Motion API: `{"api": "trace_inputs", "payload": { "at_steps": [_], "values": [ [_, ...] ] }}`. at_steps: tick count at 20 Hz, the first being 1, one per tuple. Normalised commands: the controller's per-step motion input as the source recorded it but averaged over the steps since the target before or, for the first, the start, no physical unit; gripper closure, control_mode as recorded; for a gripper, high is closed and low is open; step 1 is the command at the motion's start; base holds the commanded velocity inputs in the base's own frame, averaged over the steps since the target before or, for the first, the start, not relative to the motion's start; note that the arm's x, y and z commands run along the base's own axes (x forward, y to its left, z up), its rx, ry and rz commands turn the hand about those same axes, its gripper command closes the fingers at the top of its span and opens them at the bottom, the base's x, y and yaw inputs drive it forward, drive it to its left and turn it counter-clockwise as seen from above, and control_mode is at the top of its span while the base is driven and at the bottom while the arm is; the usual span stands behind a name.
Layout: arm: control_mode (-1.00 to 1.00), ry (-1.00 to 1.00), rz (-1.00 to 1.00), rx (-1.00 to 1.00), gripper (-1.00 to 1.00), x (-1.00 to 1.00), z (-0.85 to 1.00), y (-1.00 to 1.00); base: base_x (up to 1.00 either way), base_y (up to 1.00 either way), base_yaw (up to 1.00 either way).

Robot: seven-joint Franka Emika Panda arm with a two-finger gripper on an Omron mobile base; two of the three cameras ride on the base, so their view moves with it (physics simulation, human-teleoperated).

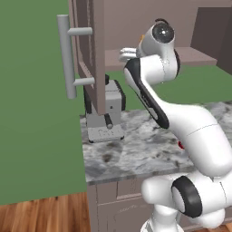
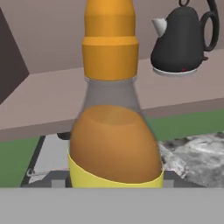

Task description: Pick the syrup bottle and honey bottle from the cabinet and place them next to the mug.

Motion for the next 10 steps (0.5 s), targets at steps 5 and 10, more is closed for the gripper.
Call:
{"api": "trace_inputs", "payload": {
  "at_steps": [5,10],
  "values": [
    [-1.00,-0.01,-0.10,0.00,1.00,-0.76,-0.15,-0.29,0.00,0.00,0.00],
    [-1.00,0.00,-0.10,0.00,1.00,-0.52,-0.26,-0.38,0.00,0.00,0.00]
  ]
}}
